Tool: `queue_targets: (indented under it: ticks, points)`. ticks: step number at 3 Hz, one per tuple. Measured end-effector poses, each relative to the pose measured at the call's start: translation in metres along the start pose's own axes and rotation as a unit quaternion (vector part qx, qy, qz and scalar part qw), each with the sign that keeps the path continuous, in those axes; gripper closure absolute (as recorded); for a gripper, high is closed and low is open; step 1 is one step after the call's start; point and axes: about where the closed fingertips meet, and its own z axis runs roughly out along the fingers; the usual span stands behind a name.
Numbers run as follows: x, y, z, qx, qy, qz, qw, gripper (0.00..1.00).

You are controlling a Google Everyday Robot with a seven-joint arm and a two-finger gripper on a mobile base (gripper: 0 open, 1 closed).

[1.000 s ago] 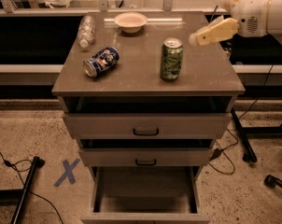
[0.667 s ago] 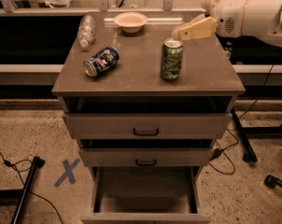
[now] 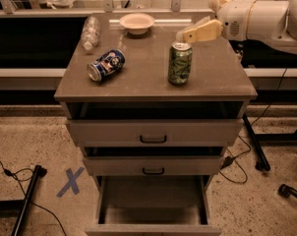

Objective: Place green can into bottom drawer

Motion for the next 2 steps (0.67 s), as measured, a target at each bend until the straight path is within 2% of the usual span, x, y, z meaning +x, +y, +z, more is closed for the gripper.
queue_targets:
  ticks: [1,2]
  points:
    - [0.032,0.017,0.010,-0.029,-0.009,0.038,0.9988,0.00]
    - [0.070,0.046,0.024,-0.058,-0.015,0.063,0.9962,0.00]
